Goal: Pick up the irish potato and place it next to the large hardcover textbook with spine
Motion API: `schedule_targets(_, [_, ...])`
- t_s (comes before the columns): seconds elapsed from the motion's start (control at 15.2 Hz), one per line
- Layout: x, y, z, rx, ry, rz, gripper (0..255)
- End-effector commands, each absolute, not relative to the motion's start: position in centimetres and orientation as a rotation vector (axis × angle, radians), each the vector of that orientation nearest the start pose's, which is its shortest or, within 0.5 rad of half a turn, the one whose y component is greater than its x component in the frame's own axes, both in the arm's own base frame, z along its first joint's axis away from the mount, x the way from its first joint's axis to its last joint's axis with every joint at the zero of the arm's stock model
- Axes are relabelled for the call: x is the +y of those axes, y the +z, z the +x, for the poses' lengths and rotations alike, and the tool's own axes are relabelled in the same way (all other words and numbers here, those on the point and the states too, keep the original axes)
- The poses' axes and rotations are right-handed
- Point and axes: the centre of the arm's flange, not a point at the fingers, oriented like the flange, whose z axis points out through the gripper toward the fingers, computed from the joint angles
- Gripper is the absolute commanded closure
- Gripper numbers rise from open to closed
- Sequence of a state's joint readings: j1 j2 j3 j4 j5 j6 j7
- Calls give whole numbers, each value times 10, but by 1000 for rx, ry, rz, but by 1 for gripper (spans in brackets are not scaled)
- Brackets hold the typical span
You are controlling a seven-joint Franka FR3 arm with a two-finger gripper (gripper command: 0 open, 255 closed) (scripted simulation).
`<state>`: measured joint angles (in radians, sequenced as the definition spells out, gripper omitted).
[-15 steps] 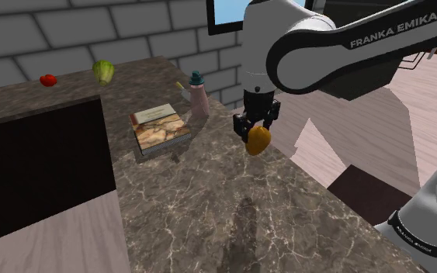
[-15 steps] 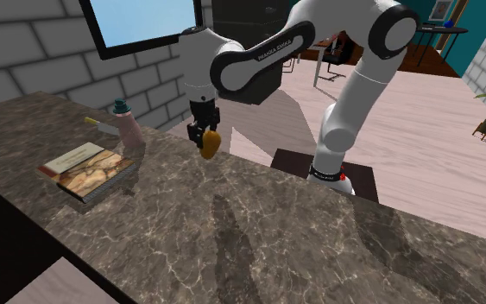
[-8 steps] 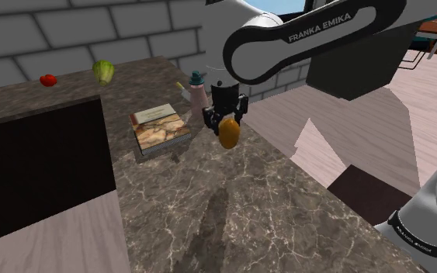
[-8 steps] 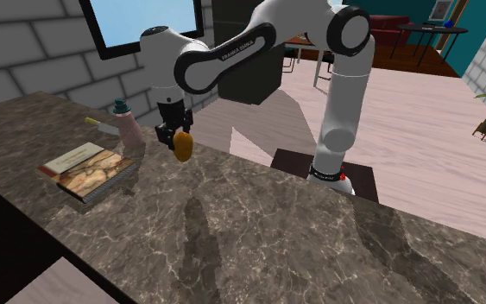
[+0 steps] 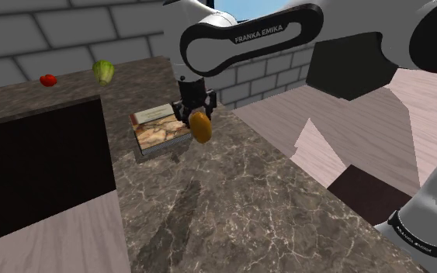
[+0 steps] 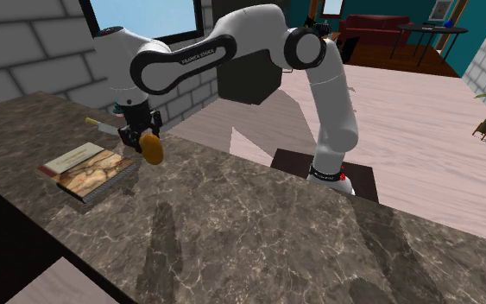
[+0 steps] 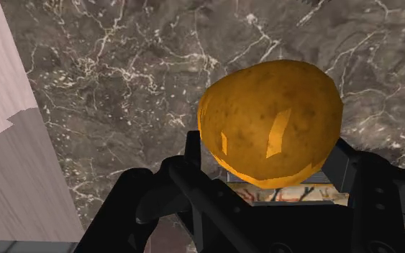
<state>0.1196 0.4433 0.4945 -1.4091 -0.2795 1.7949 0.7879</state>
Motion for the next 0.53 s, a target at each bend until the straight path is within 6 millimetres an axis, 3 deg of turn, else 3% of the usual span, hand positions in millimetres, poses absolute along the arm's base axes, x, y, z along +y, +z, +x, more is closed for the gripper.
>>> schedule_targets(0.0, [334,472,623,245,-64,-3187,255])
schedule_targets(0.07, [339,472,633,245,-64,-3187,255])
schedule_targets(0.46, [339,441,633,245,-64,-3187,255])
